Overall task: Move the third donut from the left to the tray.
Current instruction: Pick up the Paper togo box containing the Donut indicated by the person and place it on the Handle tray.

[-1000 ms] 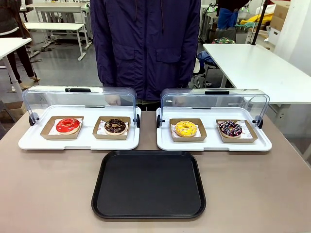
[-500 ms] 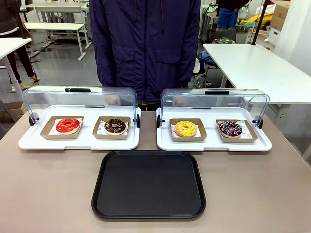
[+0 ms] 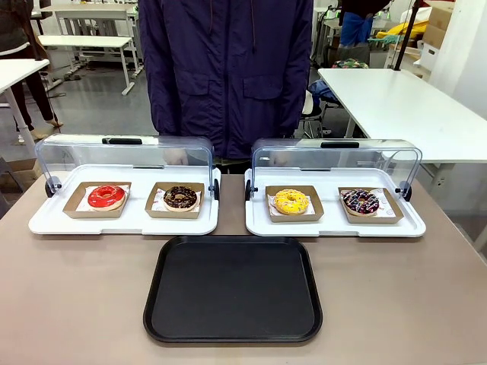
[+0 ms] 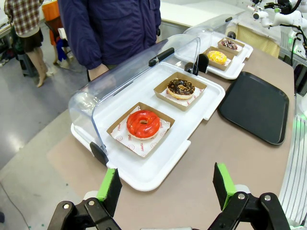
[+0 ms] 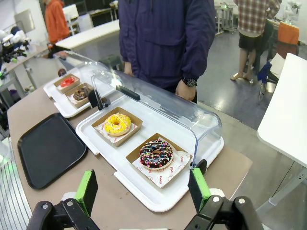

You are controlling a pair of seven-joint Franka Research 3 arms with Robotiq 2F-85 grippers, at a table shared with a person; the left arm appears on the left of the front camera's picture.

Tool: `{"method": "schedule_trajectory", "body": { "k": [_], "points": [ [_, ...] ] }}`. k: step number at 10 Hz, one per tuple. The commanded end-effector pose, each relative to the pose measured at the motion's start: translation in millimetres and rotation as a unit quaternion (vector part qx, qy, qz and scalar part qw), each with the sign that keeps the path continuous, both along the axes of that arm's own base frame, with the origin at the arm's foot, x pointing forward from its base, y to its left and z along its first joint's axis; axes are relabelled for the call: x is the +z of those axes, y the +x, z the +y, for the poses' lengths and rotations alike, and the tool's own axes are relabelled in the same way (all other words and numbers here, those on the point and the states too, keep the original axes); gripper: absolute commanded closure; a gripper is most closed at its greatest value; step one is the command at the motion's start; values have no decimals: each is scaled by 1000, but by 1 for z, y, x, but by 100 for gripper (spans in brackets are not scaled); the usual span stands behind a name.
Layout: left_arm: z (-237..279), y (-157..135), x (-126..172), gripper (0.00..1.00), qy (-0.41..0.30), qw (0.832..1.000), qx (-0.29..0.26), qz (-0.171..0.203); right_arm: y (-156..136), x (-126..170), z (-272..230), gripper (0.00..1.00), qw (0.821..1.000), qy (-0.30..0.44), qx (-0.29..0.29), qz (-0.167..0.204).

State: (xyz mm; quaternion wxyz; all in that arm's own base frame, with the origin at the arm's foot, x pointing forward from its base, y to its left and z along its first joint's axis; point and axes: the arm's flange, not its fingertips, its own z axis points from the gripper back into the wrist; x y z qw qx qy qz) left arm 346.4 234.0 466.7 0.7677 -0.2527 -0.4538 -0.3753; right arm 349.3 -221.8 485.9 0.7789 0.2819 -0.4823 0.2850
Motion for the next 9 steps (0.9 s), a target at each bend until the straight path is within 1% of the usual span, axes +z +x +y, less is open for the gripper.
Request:
{"method": "schedule_trajectory", "body": {
  "k": [1,9],
  "points": [
    [1,-1,2,0,4,1000,-4,0,1,2,1,0,1000,1,1,-6],
    [1,-1,2,0,4,1000,-4,0,1,2,1,0,1000,1,1,-6]
  ]
}}
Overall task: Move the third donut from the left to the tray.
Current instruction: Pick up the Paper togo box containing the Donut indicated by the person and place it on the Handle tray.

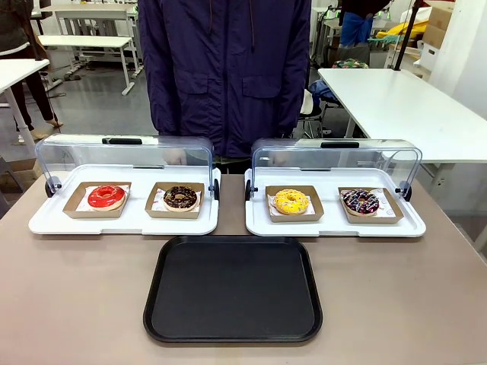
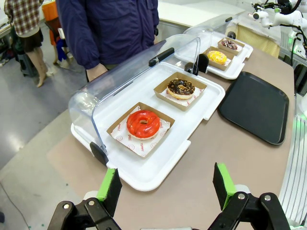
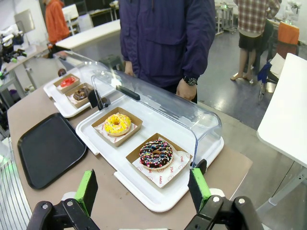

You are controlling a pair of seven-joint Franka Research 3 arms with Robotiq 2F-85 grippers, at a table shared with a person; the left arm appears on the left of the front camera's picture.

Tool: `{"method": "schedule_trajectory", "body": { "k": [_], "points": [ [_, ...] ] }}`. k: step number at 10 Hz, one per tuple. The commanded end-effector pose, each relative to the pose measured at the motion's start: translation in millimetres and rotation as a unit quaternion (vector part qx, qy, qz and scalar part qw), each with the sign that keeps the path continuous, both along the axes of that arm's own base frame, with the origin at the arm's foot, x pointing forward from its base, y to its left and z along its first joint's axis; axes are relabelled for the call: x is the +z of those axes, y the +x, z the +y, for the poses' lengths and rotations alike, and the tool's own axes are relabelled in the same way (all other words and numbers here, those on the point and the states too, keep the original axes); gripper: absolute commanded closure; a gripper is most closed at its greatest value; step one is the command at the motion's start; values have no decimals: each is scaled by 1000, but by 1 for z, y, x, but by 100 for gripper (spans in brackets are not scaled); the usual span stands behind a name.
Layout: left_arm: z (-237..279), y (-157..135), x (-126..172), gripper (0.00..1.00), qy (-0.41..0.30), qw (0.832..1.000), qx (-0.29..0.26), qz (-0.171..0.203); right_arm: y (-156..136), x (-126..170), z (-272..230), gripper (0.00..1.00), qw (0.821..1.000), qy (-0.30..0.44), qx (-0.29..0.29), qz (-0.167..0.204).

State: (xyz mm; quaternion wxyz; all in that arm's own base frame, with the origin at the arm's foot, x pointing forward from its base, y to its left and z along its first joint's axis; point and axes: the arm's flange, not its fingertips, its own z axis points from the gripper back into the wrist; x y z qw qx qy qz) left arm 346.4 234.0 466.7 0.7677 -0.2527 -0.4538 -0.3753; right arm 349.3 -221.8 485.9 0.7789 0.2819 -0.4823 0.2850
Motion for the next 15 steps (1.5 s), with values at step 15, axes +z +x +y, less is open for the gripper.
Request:
{"method": "schedule_trajectory", "body": {
  "k": [15],
  "points": [
    [1,-1,2,0,4,1000,-4,0,1,2,1,0,1000,1,1,-6]
  ]
}}
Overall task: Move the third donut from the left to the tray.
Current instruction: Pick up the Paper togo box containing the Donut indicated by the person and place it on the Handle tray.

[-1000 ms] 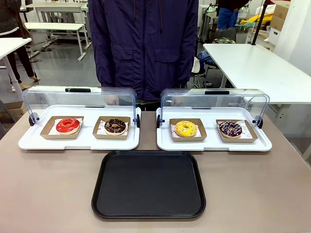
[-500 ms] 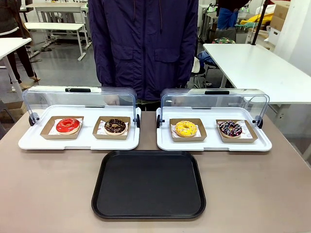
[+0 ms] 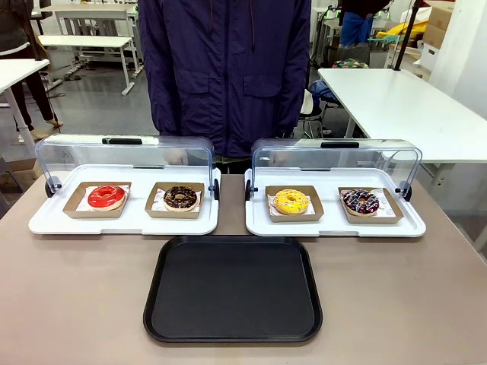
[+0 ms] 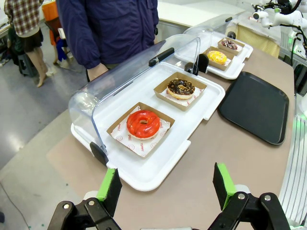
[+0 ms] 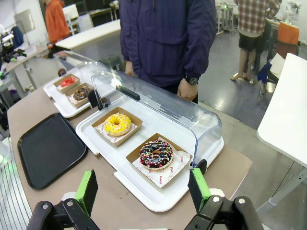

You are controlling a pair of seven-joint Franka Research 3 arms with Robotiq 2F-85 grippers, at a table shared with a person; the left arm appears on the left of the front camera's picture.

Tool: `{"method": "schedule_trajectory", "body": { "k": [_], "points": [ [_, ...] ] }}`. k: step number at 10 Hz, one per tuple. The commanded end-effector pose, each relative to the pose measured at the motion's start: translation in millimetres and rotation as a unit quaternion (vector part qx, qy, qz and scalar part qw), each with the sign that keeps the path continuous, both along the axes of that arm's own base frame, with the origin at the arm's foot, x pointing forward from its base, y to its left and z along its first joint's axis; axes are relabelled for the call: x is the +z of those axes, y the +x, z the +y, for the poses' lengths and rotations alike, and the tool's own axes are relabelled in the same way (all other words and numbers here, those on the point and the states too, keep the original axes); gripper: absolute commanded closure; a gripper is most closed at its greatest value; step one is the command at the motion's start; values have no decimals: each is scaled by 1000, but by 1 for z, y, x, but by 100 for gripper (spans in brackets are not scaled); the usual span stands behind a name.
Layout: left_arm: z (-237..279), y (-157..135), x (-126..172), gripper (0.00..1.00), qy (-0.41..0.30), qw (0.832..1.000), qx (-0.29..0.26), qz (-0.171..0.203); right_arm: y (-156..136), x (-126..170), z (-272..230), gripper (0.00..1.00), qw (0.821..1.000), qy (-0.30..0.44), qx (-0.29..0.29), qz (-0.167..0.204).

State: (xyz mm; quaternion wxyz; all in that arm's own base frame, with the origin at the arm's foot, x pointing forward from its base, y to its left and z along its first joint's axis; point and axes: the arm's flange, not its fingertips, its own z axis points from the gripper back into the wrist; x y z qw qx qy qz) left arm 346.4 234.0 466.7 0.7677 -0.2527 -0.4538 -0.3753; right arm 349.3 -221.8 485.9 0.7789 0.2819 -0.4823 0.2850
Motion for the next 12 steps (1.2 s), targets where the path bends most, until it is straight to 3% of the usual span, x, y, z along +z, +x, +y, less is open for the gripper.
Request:
{"method": "schedule_trajectory", "body": {
  "k": [1,12],
  "points": [
    [1,-1,2,0,4,1000,-4,0,1,2,1,0,1000,1,1,-6],
    [1,-1,2,0,4,1000,-4,0,1,2,1,0,1000,1,1,-6]
  ]
}}
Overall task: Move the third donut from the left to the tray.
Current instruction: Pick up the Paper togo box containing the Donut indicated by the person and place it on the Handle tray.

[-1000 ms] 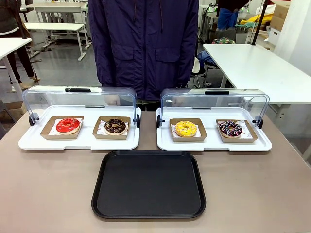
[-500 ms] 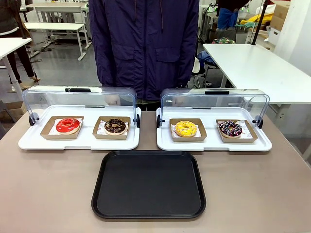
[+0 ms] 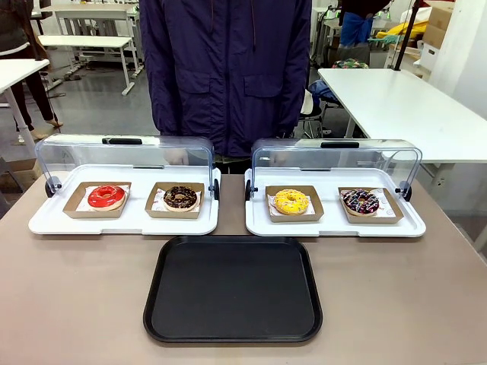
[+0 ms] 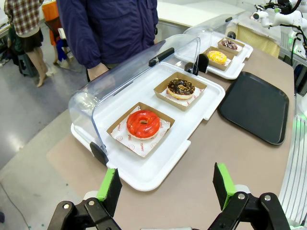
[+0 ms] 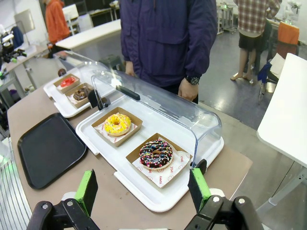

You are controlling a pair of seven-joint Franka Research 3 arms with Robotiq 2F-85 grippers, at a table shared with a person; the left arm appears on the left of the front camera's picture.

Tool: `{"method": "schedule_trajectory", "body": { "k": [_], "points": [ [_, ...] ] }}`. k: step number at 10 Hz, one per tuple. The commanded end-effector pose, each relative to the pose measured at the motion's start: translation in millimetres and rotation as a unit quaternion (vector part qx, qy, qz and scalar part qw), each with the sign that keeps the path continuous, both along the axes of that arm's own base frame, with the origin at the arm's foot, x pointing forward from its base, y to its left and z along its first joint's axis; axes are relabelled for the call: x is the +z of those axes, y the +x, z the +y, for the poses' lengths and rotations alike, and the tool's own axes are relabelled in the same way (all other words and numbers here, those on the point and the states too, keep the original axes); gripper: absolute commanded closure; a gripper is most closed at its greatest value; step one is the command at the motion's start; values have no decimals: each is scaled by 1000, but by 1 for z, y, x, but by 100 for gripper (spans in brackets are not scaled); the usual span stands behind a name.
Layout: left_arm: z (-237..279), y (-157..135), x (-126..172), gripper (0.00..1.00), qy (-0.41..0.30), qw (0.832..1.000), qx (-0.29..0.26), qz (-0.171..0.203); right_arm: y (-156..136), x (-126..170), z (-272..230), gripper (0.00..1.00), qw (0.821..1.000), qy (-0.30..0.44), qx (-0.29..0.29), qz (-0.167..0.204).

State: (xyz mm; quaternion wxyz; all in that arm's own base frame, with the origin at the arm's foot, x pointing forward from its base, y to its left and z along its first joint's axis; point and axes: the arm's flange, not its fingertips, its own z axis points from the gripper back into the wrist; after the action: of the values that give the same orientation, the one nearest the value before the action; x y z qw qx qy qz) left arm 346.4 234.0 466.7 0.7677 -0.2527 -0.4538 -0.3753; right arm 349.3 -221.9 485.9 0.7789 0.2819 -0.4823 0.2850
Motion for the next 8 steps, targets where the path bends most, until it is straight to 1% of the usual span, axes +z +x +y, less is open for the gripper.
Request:
{"method": "schedule_trajectory", "body": {
  "k": [1,8],
  "points": [
    [1,-1,2,0,4,1000,-4,0,1,2,1,0,1000,1,1,-6],
    [1,-1,2,0,4,1000,-4,0,1,2,1,0,1000,1,1,-6]
  ]
}}
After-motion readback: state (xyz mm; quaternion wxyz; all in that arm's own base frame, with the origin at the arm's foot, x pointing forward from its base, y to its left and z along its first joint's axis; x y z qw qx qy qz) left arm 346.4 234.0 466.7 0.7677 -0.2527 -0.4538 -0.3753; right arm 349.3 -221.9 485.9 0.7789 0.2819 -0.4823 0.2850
